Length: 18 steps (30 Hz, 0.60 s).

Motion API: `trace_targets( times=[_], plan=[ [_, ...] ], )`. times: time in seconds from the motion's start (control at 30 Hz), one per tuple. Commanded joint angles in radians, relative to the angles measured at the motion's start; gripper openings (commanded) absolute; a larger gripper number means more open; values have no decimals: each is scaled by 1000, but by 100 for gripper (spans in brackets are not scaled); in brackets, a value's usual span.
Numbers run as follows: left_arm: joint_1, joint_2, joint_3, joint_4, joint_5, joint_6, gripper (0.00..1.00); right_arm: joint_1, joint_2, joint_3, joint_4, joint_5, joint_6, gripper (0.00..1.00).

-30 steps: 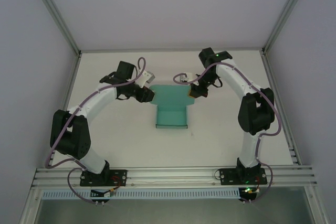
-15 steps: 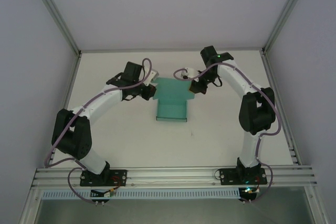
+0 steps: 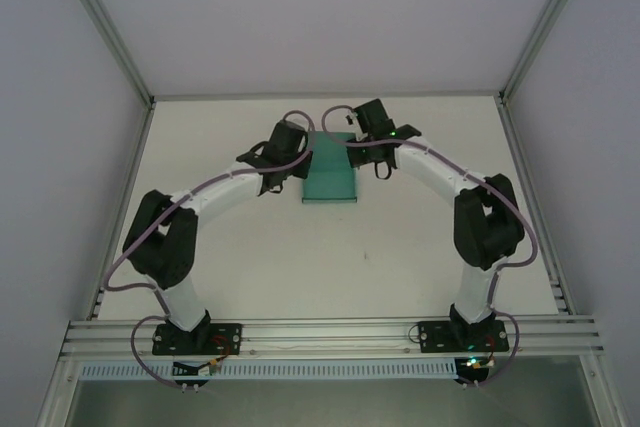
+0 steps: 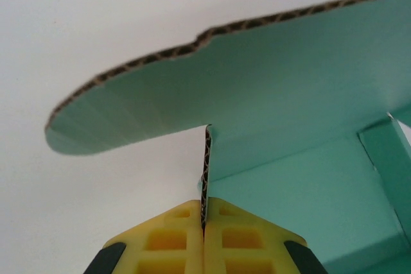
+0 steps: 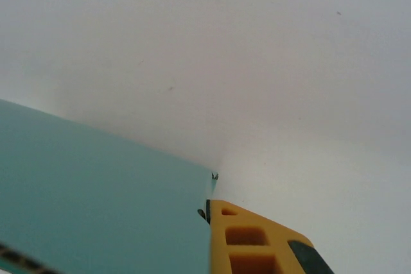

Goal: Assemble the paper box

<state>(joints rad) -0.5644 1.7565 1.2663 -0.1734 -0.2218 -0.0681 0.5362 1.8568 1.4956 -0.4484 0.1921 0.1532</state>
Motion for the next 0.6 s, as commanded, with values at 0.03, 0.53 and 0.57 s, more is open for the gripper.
trace_targets(
  times=[0.03, 0.53, 0.57],
  plan=[
    [-41, 43, 42, 59, 25, -110, 0, 60, 18, 28, 182, 144, 249, 0],
    [-46, 208, 136, 110, 94, -279, 0, 67, 99, 0, 321, 189, 396, 0],
    [-46, 211, 132, 120, 108, -287, 0, 68, 94, -16, 336, 193, 404, 0]
  ],
)
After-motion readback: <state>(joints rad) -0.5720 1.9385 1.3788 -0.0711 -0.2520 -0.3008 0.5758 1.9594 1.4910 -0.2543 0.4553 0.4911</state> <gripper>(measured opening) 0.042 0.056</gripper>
